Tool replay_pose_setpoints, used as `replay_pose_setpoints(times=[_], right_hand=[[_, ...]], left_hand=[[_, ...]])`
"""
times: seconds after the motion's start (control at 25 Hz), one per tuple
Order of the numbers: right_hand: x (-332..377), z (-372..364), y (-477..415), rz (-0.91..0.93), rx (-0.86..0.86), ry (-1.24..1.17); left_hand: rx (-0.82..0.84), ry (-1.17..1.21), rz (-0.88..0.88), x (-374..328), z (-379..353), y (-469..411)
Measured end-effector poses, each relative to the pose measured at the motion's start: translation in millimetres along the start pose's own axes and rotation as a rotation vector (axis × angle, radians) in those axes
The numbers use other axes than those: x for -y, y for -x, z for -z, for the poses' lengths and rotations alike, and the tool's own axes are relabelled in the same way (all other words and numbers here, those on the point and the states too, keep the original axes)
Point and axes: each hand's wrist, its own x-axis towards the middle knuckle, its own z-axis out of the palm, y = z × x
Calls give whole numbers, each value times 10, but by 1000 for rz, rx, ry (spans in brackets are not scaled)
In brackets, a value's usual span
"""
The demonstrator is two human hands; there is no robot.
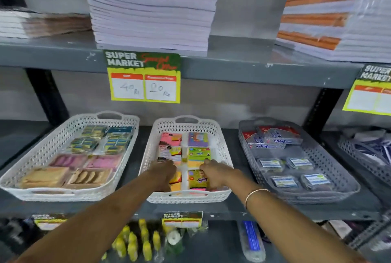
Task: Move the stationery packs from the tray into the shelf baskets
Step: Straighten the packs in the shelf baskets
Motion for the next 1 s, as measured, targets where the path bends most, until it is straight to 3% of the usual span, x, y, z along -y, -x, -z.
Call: replay_pose_setpoints(times=[0.36,0.44,0.52,0.64,0.76,0.88,1.0], right_hand=[[39,68,187,-4,-63,-108],[-34,234,300,-10,-170,-210],[-242,403,489,-50,-354,-313],[-813,563,886,-212,-498,-327],[-1571,437,1402,-422,-354,-381],[-2181,134,1857,-440,-111,-207],[-2482,-123,2048,-396,-10,-181]], left_hand=[[-27,31,1,5,-7,31],[-134,145,4,-13,80,17],[-343,241,-5,-142,255,-26],[-571,349,-71,-574,528,-150],[-580,349,-231,-1247,740,-342],[-462,323,-317,-1936,828,-643],[-280,193,-270,-2437,782,-937]])
